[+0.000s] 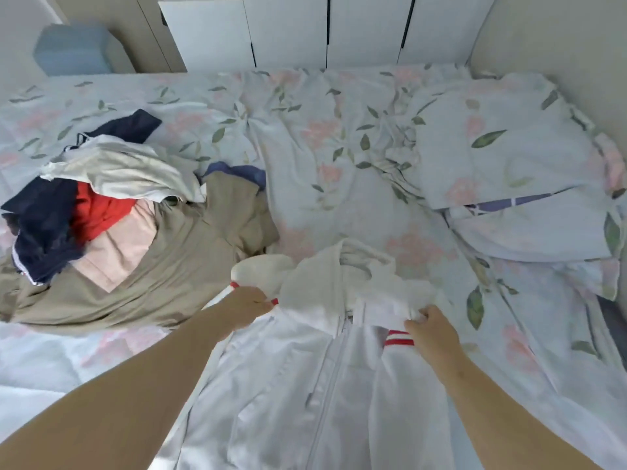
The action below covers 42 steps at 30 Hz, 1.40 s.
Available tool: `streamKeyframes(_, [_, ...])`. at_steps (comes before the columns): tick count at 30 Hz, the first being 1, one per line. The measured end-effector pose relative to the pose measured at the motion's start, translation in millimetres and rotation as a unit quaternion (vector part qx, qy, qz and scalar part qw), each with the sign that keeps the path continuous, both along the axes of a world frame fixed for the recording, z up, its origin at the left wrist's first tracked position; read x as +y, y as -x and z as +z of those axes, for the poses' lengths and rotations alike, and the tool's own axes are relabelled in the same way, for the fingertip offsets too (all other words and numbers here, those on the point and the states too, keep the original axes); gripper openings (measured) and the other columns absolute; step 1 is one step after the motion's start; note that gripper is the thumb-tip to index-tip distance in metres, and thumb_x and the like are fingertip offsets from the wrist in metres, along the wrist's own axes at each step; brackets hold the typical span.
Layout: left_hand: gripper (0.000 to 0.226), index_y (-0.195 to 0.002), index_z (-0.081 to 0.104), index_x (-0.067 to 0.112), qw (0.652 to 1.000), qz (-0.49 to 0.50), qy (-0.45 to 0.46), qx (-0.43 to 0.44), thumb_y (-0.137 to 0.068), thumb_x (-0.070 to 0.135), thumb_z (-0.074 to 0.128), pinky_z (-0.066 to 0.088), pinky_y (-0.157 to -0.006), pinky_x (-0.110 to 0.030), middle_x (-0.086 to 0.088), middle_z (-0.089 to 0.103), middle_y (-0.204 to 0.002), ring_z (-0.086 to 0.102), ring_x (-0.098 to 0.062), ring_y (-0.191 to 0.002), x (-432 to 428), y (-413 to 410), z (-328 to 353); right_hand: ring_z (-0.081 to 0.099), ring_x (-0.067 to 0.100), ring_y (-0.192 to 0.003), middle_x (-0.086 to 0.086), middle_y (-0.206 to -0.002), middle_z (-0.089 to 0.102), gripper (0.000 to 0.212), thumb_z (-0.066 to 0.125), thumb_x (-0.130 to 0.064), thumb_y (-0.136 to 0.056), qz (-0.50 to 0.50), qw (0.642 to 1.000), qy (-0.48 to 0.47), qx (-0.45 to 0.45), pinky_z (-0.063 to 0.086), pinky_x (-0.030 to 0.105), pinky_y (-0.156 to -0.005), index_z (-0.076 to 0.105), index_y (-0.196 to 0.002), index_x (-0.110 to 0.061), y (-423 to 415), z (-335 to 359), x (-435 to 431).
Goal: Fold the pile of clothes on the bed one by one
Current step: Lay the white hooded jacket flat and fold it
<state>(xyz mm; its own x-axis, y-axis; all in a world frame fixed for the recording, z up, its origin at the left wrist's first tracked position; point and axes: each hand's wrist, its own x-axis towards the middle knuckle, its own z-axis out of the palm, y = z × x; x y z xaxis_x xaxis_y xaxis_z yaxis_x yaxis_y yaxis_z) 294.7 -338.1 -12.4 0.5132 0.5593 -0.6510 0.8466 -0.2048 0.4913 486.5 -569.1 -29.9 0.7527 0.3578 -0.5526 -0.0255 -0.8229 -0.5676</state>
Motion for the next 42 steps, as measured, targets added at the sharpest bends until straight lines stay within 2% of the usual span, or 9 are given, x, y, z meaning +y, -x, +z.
streamKeyframes(3, [0.031,-0.112,0.06,0.008,0.978,-0.104,0.022,0.179,-0.097,0.033,0.048,0.039,-0.078,-0.019,-0.004,0.059,-0.113,0.054,-0.018,-0.103,-4,6,-32,0.053,0.025,-0.078,0.01,-0.095,0.053,0.018,0.052,-0.016,-0.09,0.029,0.978,0.12,0.169,0.037,0.026,-0.058,0.046,-0.106,-0.01,13,-38,-12])
streamKeyframes(7, [0.04,-0.133,0.047,0.022,0.959,-0.131,-0.067,0.244,-0.099,0.041,0.035,0.029,-0.101,-0.03,0.0,0.048,-0.136,0.041,-0.023,-0.127,-1,-8,-59,0.052,0.025,-0.08,0.009,-0.099,0.052,0.02,0.046,-0.015,-0.092,0.012,0.978,0.127,0.165,0.038,0.025,-0.058,0.044,-0.111,-0.014,4,-61,-4])
streamKeyframes(14, [0.021,-0.084,0.049,0.018,0.995,0.01,0.0,0.097,-0.095,0.035,0.042,0.043,-0.073,-0.03,0.001,0.054,-0.081,0.05,-0.017,-0.074,1,-53,-122,0.049,0.024,-0.07,0.009,-0.085,0.051,0.015,0.038,-0.013,-0.095,-0.09,0.988,0.029,0.12,0.043,0.03,-0.063,0.053,-0.098,-0.009,-14,-104,35])
streamKeyframes(18, [0.043,-0.121,0.046,0.017,0.996,0.065,0.009,0.06,-0.09,0.046,0.049,0.051,-0.086,-0.04,-0.001,0.059,-0.102,0.063,-0.025,-0.086,3,-73,-147,0.047,0.018,-0.055,0.006,-0.075,0.051,0.017,0.044,-0.022,-0.098,-0.167,0.967,-0.017,0.189,0.038,0.024,-0.044,0.053,-0.109,-0.013,-22,-116,49])
streamKeyframes(22, [0.034,-0.124,0.045,0.012,0.97,0.195,0.145,-0.003,-0.093,0.025,0.054,0.041,-0.046,-0.022,-0.006,0.051,-0.071,0.046,-0.016,-0.051,10,-94,-149,0.037,0.013,-0.043,0.006,-0.062,0.046,0.015,0.051,-0.014,-0.096,-0.159,0.953,-0.044,0.254,0.03,0.023,-0.039,0.058,-0.106,-0.006,-30,-122,62])
streamKeyframes(29, [0.004,-0.098,0.048,0.011,0.946,0.242,0.111,-0.187,-0.099,0.013,0.044,0.05,-0.042,-0.022,-0.014,0.053,-0.087,0.056,-0.01,-0.043,75,-172,-96,0.059,0.02,-0.072,0.011,-0.096,0.057,0.025,0.044,-0.008,-0.096,-0.161,0.975,-0.151,0.017,0.054,0.02,-0.047,0.054,-0.118,-0.002,-116,-82,130])
streamKeyframes(34, [0.061,-0.148,0.017,0.024,0.921,0.205,0.027,-0.33,-0.097,0.013,0.049,0.034,-0.109,-0.039,0.004,0.033,-0.141,0.045,-0.02,-0.122,125,-233,-53,0.046,0.015,-0.12,0.002,-0.138,0.039,0.055,0.046,-0.006,-0.091,-0.114,0.925,-0.347,-0.108,0.036,0.031,-0.107,0.029,-0.142,-0.018,-160,-30,198])
streamKeyframes(38, [0.078,-0.151,-0.006,0.014,0.973,0.05,-0.074,-0.213,-0.097,0.018,0.05,0.007,-0.112,-0.026,-0.003,-0.008,-0.159,0.003,-0.015,-0.145,121,-221,-76,0.006,0.012,-0.146,0.0,-0.16,0.002,0.072,0.047,-0.007,-0.095,-0.012,0.965,-0.229,-0.124,0.009,0.017,-0.11,0.005,-0.152,-0.02,-142,-55,189])
streamKeyframes(42, [0.069,-0.152,0.0,0.017,0.962,-0.19,-0.195,-0.022,-0.099,0.029,0.044,0.01,-0.116,-0.036,-0.004,-0.01,-0.159,0.0,-0.02,-0.147,96,-183,-119,0.001,0.013,-0.147,-0.003,-0.16,0.001,0.068,0.042,-0.011,-0.096,0.096,0.991,-0.088,-0.034,0.011,0.037,-0.117,0.006,-0.152,-0.028,-101,-100,165])
